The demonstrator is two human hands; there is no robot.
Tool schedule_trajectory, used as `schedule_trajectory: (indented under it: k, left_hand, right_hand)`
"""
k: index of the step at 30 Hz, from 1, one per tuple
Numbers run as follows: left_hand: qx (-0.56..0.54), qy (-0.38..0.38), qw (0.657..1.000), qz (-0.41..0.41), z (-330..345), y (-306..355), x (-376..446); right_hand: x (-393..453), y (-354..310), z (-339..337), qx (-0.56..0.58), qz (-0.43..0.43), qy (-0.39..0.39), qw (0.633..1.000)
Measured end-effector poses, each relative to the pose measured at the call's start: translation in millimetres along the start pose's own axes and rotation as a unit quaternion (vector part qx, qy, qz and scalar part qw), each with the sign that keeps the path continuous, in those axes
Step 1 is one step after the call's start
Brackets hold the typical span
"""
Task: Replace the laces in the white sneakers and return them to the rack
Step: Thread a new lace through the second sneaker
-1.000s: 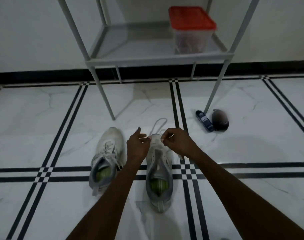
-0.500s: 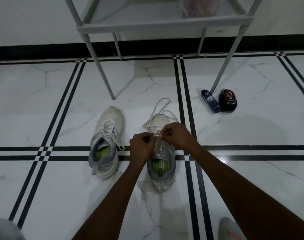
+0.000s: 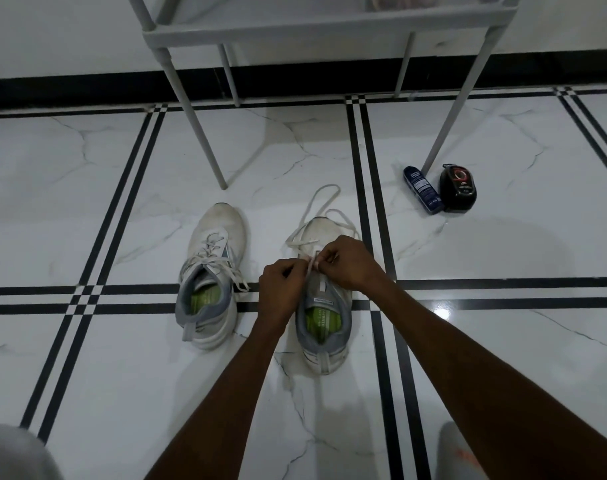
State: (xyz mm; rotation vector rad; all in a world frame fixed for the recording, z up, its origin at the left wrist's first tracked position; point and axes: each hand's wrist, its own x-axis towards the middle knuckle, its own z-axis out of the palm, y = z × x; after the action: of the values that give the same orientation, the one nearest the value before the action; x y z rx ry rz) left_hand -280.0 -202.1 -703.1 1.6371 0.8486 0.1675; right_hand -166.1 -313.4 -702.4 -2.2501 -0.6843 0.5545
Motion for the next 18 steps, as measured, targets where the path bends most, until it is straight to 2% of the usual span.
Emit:
schedule_trajectory:
  k: [3, 5, 8, 9, 11, 13, 15, 16, 18]
  left_hand:
    - [-0.038, 0.010, 0.999, -0.033, -1.3, -3.6, 3.0]
    - [-0.044, 0.019, 0.998, -0.028, -0.4, -3.9, 5.2]
    - [-0.006, 0.046, 0.999, -0.014, 4.8, -1.8, 8.7]
    - [0.007, 0.056, 0.998, -0.005, 6.4, -1.2, 8.8]
    - [0.023, 0.064, 0.997, 0.021, 9.1, -0.9, 7.7]
    - [0.034, 0.052, 0.997, 0.040, 12.9, -2.9, 7.0]
    - [0.068, 0.044, 0.996, 0.042, 16.2, 0.0, 6.7]
    - [0.077, 0.065, 0.994, 0.038, 13.2, 3.6, 8.3]
    - [0.043, 0.180, 0.982, 0.030, -6.0, 17.5, 20.0]
  right_hand:
    - [-7.3, 1.8, 6.1, 0.107, 0.054, 0.035, 0.992]
    - [-13.1, 1.4, 9.8, 0.143, 0.052, 0.074, 0.986]
    - [-17.4, -3.8, 10.8, 0.073, 0.031, 0.180, 0.981]
    - [-19.2, -7.3, 7.8, 0.023, 0.038, 0.184, 0.982]
    - [-23.7, -12.8, 3.7, -0.017, 0.079, 0.086, 0.993]
    - [-26.6, -14.4, 4.3, 0.053, 0.127, -0.002, 0.991]
    - [-26.8, -9.4, 4.7, 0.134, 0.161, 0.013, 0.978]
    - [-27.7, -6.4, 5.7, 0.147, 0.160, 0.026, 0.976]
    - [-31.1, -3.8, 3.5, 0.121, 0.132, 0.047, 0.983]
